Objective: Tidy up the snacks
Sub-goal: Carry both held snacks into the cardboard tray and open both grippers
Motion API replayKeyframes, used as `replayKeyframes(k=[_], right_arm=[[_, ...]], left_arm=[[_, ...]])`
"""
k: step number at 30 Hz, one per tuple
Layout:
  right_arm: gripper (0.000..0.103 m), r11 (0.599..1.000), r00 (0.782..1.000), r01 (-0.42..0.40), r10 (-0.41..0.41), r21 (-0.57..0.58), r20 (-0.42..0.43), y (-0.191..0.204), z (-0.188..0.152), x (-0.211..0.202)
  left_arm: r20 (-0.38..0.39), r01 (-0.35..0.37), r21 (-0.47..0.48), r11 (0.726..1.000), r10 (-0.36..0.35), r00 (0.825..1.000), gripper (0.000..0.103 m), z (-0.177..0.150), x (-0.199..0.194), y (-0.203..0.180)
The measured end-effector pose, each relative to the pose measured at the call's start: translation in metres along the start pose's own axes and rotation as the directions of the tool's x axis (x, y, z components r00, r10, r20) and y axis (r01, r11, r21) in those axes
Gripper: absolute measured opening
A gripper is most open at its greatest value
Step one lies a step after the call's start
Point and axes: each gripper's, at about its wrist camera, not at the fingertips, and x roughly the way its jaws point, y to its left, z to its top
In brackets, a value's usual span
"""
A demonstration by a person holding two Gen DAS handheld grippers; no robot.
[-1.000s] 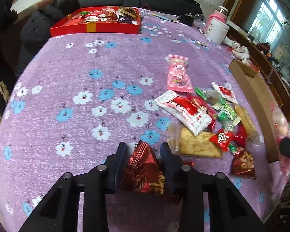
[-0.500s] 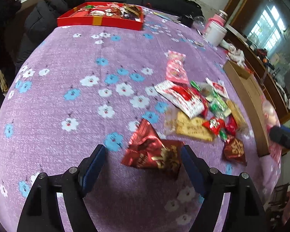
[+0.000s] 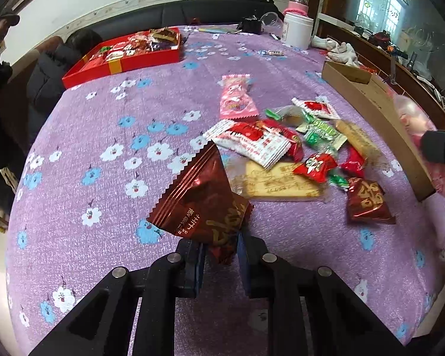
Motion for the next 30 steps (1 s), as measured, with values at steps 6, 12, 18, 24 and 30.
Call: replayKeyframes(k=[6, 12, 18, 24, 30], right_arm=[[0.023, 1.0, 1.0, -0.001, 0.001, 0.007, -0.001, -0.001, 0.0, 0.001], [0.023, 1.0, 1.0, -0.001, 0.001, 0.01, -0.001, -0.001, -0.001, 0.002], [0.023, 1.0, 1.0, -0.002, 0.002, 0.01, -0.002, -0.001, -0.001, 0.002], [0.023, 1.0, 1.0, 0.003, -0.003, 0.021, -0.001, -0.004, -0.002, 0.002], [0.023, 0.999, 1.0, 0.018, -0.018, 0.047, 0.0, -0.007, -0.006, 0.002]], left_arm=[[0.039, -0.002, 0.033, 0.999, 0.001, 0.999, 0.019, 0.007, -0.014, -0.006], [0.058, 0.002, 0.033, 0.999, -0.004, 0.998, 0.019, 0.012, -0.023, -0.005], [0.069, 0.001, 0.031, 1.0, -0.003, 0.998, 0.019, 0.015, -0.028, -0.004], [0.077, 0.01, 0.036, 0.999, -0.013, 0.997, 0.019, 0.018, -0.031, -0.004], [0.082, 0.025, 0.062, 0.998, -0.03, 0.996, 0.019, 0.025, -0.032, -0.01]])
